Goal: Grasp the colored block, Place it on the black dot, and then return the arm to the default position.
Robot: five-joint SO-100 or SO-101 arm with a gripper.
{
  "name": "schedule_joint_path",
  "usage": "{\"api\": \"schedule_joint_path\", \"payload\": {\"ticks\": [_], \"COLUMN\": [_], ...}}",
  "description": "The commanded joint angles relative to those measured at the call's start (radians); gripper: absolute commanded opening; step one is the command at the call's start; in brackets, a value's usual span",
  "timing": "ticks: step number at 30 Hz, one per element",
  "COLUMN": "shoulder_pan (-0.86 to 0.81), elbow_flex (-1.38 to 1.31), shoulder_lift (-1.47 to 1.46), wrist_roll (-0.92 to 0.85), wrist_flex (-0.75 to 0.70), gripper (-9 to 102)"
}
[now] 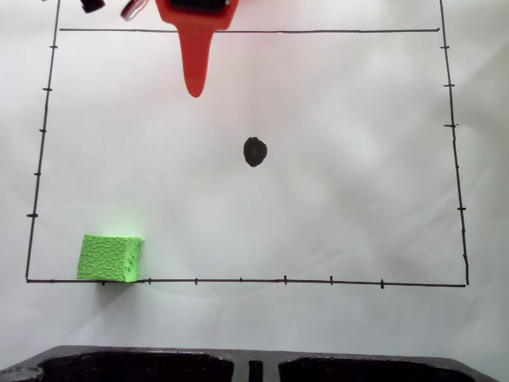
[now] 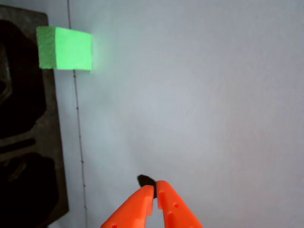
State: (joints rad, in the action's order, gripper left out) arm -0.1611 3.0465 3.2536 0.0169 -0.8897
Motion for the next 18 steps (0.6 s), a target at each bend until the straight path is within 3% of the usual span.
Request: {"api": "schedule_joint_path", "payload": {"ticks": [1,18], "shoulder_pan": [-0.006,0.003], "elbow_flex": [-0.005,-0.005], "shoulder_lift": [0.015,0.015], "wrist_roll": [0.008,-0.005], "wrist_flex": [-0.003,-0.002], "gripper": [0,0]}}
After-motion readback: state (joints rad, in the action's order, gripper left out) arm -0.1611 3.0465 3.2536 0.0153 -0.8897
